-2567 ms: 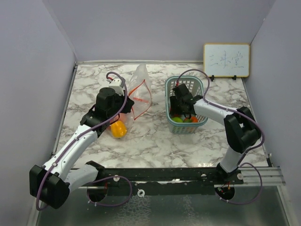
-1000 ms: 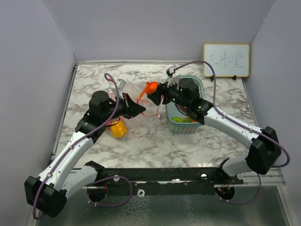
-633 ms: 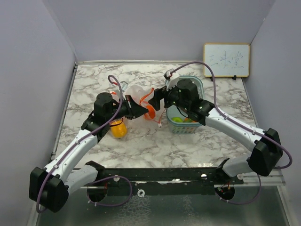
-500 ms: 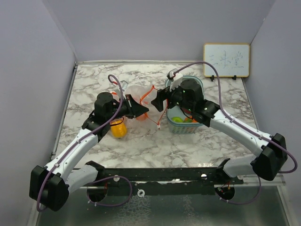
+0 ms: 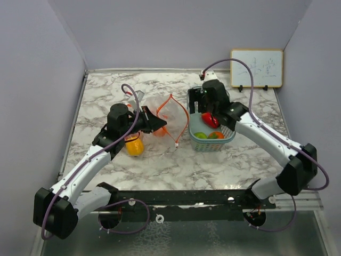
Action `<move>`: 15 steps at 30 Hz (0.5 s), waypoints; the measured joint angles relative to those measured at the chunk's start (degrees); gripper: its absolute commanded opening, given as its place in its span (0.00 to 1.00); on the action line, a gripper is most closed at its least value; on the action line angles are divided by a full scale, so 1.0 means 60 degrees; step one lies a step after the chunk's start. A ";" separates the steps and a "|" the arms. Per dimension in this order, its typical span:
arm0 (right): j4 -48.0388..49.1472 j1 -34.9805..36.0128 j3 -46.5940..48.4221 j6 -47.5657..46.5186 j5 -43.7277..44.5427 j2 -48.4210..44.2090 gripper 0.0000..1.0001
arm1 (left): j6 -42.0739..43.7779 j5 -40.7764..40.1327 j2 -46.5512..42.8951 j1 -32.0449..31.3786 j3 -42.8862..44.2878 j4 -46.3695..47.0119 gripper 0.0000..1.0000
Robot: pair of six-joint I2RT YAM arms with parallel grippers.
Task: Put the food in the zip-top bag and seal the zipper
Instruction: Place the fake fruit in the zipper food storage bag, then pick up the fake fruit from the bin.
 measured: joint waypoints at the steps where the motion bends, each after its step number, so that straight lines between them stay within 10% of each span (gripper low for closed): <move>1: -0.0219 -0.0200 -0.0022 0.0069 0.0149 0.0463 0.81 | 0.0040 0.0000 -0.0007 0.0000 0.0000 -0.0018 0.00; 15: -0.0674 -0.1486 -0.0641 0.0262 0.0350 0.3202 0.95 | 0.0525 0.0000 -0.0186 0.0000 0.0047 -0.0346 0.00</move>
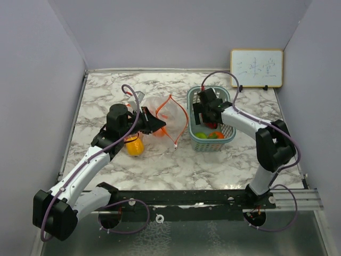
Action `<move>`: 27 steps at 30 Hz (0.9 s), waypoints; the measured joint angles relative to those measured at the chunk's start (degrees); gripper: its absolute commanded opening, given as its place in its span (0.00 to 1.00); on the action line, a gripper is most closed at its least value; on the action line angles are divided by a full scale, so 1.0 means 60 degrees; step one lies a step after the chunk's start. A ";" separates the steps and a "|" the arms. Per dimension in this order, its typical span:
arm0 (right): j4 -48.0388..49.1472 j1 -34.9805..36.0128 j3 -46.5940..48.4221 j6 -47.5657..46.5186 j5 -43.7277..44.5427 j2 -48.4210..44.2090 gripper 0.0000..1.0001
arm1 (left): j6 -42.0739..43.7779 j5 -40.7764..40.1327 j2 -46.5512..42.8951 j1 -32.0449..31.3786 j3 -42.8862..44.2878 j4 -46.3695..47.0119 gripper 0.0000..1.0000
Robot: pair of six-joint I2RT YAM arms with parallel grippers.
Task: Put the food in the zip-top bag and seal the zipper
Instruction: Pick up the fake fruit from the bin.
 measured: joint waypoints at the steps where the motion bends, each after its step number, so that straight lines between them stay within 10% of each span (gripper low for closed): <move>1: -0.0004 -0.0018 -0.0062 -0.0011 0.0015 0.0193 0.95 | 0.0015 0.0000 0.0000 0.0000 0.0000 -0.0025 0.00; 7: -0.0018 -0.0117 -0.0288 -0.0011 0.0004 0.0863 0.83 | 0.0076 0.0000 0.0000 0.0000 0.0000 -0.0164 0.00; 16: 0.0328 -0.0127 -0.0882 -0.0153 -0.0178 -0.0120 0.29 | 0.0080 -0.0004 0.0000 0.0000 0.0000 -0.0226 0.00; 27: 0.1647 -0.0124 -0.1617 -0.0597 -0.3071 -0.4036 0.24 | 0.0076 -0.0073 0.0004 0.0000 0.0000 -0.0189 0.00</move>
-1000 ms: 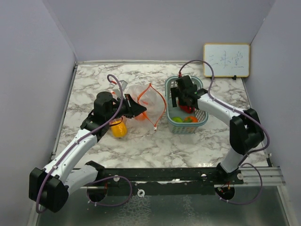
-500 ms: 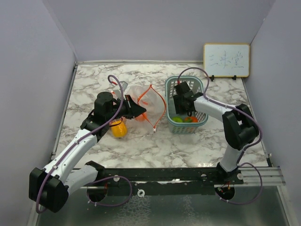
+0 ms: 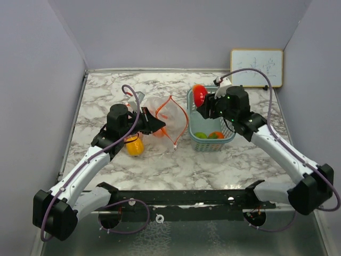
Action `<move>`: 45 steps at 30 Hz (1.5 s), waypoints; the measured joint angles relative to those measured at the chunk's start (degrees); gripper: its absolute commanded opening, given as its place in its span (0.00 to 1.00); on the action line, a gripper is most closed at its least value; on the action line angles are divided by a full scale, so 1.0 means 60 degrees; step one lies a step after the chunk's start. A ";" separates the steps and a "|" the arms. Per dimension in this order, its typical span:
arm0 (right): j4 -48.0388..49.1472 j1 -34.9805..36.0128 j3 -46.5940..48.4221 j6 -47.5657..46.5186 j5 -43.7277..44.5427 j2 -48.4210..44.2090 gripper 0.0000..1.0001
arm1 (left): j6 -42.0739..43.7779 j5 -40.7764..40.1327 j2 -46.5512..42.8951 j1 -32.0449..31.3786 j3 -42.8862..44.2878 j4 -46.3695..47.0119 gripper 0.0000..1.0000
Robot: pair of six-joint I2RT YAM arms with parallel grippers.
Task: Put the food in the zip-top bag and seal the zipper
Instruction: Pick up the fake fruit from the bin, then place the fake fruit in the zipper food storage bag.
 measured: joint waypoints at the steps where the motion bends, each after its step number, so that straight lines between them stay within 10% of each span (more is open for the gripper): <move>1: 0.0208 0.0004 -0.0055 -0.0025 -0.0630 -0.0488 0.24 | 0.0000 -0.0007 0.0000 0.0000 0.0000 0.0000 0.00; 10: 0.2645 0.0688 -0.0674 0.0087 -0.5843 -0.2328 0.24 | -0.0004 -0.0066 0.0135 0.0000 0.0000 0.0080 0.00; 22: 0.2907 0.0841 -0.1446 0.0240 -0.6269 -0.0933 0.25 | 0.0076 -0.0284 -0.0047 0.0000 0.0277 -0.0189 0.00; 32: 0.1501 0.0918 -0.0062 0.0000 -0.5133 0.0350 0.74 | 0.0095 -0.0306 -0.0055 0.0004 0.0372 -0.0157 0.00; 45: 0.0029 0.0965 0.0721 0.0124 -0.2867 -0.0342 1.00 | 0.0073 -0.0302 -0.0055 0.0004 0.0372 -0.0157 0.00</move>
